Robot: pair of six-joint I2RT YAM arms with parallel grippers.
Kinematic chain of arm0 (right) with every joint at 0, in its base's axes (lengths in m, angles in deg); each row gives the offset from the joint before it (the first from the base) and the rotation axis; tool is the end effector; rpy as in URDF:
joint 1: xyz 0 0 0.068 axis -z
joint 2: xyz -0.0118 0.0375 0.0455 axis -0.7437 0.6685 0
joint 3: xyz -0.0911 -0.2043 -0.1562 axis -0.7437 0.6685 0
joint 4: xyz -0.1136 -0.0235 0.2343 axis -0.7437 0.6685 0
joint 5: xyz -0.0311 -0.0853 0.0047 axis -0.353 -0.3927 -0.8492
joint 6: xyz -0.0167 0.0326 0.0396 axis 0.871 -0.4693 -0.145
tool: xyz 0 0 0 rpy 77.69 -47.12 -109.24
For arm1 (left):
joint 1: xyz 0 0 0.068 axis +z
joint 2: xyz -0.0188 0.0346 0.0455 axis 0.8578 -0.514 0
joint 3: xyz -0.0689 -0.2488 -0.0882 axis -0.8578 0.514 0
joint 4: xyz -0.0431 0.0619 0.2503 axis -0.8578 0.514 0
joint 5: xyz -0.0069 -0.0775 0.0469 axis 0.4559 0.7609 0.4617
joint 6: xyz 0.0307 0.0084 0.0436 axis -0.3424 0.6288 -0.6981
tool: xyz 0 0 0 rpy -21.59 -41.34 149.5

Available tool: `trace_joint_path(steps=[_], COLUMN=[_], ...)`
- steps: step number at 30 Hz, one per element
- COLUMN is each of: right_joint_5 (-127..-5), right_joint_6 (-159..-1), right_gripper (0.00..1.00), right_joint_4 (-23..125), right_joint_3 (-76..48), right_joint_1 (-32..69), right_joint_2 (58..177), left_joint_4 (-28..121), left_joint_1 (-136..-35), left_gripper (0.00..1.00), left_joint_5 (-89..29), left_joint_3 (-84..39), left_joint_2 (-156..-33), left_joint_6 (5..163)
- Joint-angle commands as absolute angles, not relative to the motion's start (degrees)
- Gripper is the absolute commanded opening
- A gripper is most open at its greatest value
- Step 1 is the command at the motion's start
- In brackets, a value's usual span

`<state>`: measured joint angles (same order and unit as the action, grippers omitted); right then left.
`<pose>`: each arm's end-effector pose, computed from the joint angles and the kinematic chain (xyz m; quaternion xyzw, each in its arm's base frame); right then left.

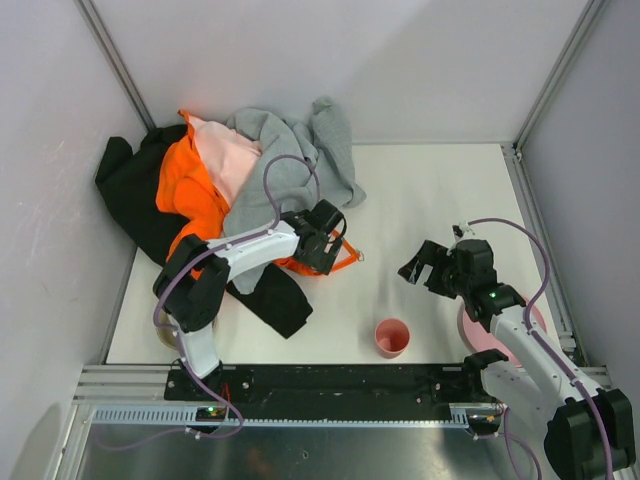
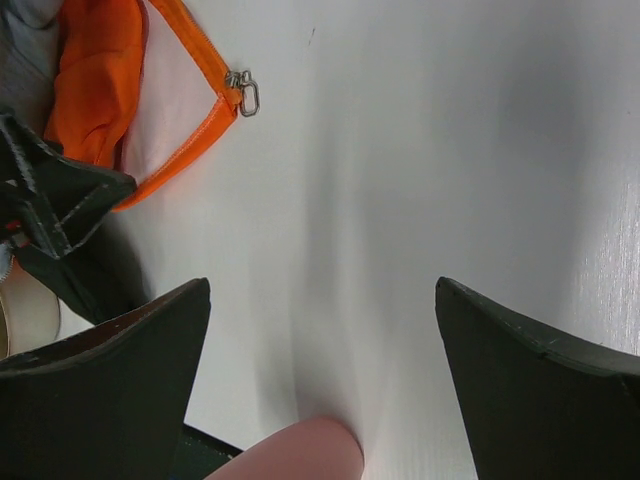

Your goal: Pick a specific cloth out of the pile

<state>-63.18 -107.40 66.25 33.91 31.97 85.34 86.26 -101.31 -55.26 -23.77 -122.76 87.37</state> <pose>0.1747 0.0572 0.2138 0.0998 0.8877 0.2648 0.3632 0.2763 -0.2367 0.2008 0.2019 0.9494 0.0375 0.2376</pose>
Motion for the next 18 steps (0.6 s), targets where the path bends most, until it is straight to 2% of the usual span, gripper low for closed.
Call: trace_joint_path(steps=[1, 5, 11, 13, 14, 18], right_joint_5=[-64.12, -64.14, -63.87, -63.82, -63.75, -63.47], right_joint_6=[-106.41, -106.41, -106.57, -106.58, -106.58, -106.72], right_gripper=[0.99, 0.99, 0.99, 0.99, 0.99, 0.99], right_joint_4=[66.59, 66.49, 66.13, 66.03, 65.87, 65.36], right_joint_3=[31.33, 31.3, 31.3, 31.29, 31.29, 31.29], right_joint_1=[31.62, 31.62, 31.62, 31.61, 31.66, 31.54], right_joint_2=[84.59, 85.05, 85.98, 86.43, 86.67, 87.44], left_joint_4=[84.06, 83.85, 83.79, 83.85, 83.83, 84.01], left_joint_1=[-101.27, -101.42, -102.38, -103.1, -103.36, -103.61], left_gripper=[1.0, 0.99, 0.57, 0.34, 0.27, 0.16], left_joint_5=[-55.43, -57.86, -63.66, -65.36, -66.18, -69.15], left_joint_3=[-22.22, -20.9, -18.91, -18.64, -18.54, -18.78], left_joint_2=[-123.88, -124.83, -123.13, -121.44, -120.53, -116.87], left_joint_6=[87.36, 87.42, 88.41, 88.48, 88.47, 88.04])
